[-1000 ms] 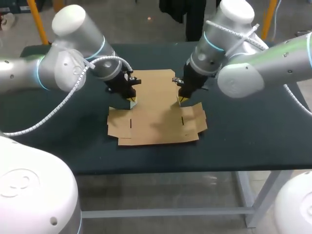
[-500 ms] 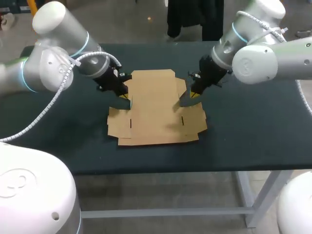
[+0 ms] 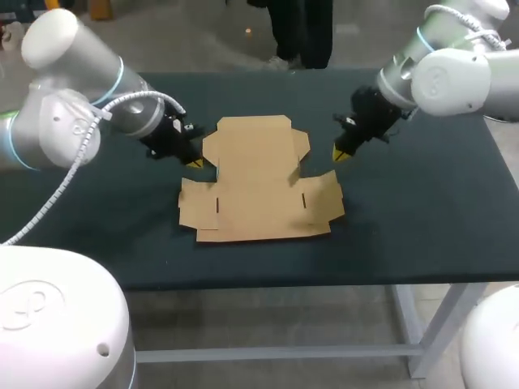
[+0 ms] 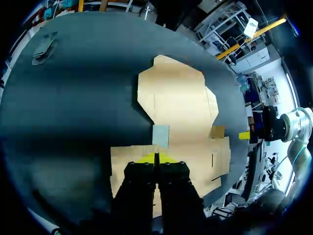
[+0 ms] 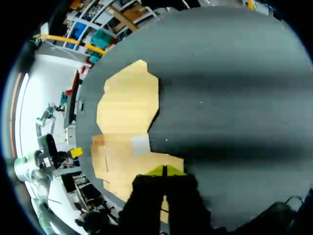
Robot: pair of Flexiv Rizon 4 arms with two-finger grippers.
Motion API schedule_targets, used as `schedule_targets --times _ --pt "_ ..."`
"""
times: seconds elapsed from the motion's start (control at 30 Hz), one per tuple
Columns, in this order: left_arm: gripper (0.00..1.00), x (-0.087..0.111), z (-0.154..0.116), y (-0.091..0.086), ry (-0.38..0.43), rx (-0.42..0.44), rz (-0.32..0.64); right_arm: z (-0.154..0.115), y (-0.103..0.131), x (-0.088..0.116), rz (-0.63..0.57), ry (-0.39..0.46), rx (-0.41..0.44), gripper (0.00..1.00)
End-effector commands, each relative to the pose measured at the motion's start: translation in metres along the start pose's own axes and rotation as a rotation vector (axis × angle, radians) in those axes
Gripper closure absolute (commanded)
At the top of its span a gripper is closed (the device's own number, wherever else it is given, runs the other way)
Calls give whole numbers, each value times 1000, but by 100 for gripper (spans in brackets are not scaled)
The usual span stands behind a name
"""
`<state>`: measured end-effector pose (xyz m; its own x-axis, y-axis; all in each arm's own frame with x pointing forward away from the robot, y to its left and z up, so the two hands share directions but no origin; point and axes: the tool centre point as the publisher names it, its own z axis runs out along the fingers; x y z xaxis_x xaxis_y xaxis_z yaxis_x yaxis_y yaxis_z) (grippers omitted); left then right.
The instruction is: Assemble the packaging by folding the flat box into shape, placing the metal phone stand inside, and closing the box properly
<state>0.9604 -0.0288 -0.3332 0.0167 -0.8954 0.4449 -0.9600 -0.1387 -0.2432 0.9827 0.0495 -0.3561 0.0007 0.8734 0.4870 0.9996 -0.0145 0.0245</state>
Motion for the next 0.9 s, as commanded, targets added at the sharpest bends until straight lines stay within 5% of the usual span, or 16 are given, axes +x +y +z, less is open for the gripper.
schedule_targets --times 0.03,0.9 --pt "100 -7 -18 21 22 34 -6 -11 -20 -4 0 3 -14 100" --pt "100 -40 -48 84 121 43 -37 -15 -91 -22 59 50 -12 100"
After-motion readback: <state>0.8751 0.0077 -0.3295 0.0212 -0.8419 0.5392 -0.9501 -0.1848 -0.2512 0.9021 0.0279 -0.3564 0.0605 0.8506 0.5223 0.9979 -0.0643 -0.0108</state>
